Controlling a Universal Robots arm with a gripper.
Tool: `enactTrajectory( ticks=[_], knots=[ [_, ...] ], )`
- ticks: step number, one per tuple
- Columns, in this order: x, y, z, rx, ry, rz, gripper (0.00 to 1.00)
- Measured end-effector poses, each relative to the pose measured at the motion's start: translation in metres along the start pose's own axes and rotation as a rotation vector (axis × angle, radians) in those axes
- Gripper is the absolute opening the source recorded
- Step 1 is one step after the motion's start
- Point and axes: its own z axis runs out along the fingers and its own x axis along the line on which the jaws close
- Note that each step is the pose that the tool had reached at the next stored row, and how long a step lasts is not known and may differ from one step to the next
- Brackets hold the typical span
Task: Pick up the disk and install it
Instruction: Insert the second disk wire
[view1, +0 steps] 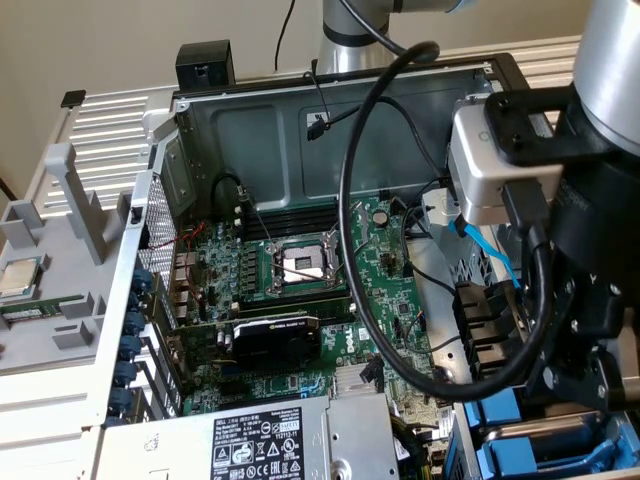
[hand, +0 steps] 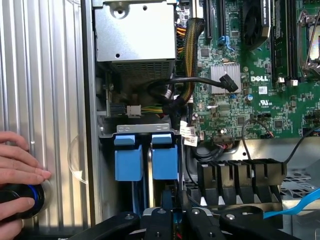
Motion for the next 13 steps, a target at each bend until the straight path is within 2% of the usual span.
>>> enactTrajectory(
  ticks=[4,8,13],
  knots=[
    [0.0009,0.0,-0.0002,-0.0009,-0.0168,0.0,0.17],
    [0.0014,-0.0001,0.0011,-0.001,-0.0258,0.0,0.17],
    [0.0013,-0.0001,0.0002,-0.0012,-0.0259,0.0,0.17]
  ],
)
